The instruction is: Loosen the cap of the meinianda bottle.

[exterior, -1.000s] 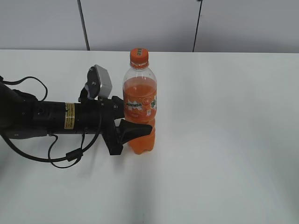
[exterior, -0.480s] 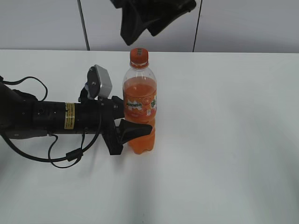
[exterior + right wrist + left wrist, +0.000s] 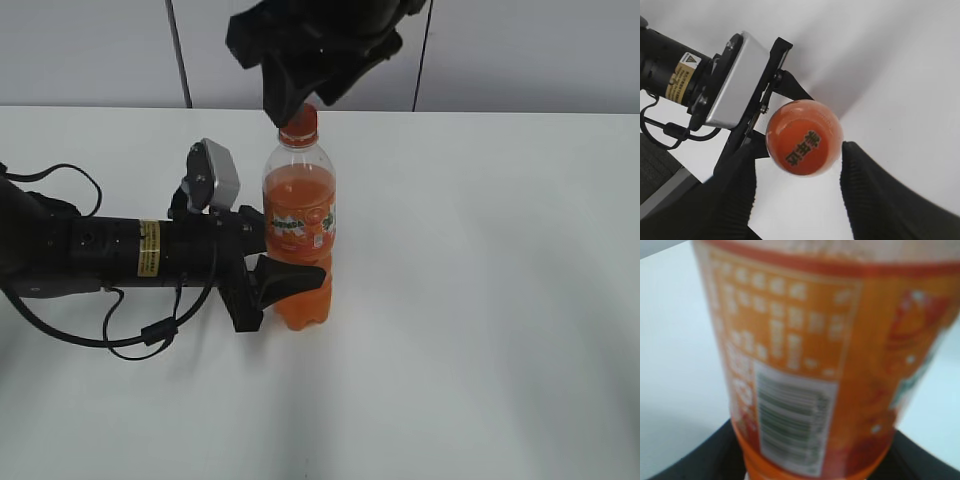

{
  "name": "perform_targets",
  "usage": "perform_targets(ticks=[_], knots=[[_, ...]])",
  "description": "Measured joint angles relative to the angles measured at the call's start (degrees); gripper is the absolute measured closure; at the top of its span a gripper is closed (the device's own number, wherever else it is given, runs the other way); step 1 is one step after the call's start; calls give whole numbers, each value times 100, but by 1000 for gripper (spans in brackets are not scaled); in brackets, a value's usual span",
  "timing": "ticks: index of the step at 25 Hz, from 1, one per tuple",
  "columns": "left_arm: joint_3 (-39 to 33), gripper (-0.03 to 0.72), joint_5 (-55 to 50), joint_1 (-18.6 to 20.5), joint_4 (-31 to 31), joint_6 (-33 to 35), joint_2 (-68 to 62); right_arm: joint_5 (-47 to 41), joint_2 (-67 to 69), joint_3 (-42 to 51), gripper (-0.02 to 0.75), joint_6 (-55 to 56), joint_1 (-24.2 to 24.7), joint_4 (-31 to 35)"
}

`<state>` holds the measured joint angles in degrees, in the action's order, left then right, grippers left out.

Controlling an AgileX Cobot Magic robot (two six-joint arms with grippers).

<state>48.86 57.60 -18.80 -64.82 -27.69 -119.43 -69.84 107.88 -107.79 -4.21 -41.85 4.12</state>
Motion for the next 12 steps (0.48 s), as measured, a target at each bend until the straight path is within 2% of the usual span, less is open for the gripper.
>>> perform_targets(ticks=[12], knots=[[0,294,0,0,5,0,0,0,226,0,338,18,0,-209]])
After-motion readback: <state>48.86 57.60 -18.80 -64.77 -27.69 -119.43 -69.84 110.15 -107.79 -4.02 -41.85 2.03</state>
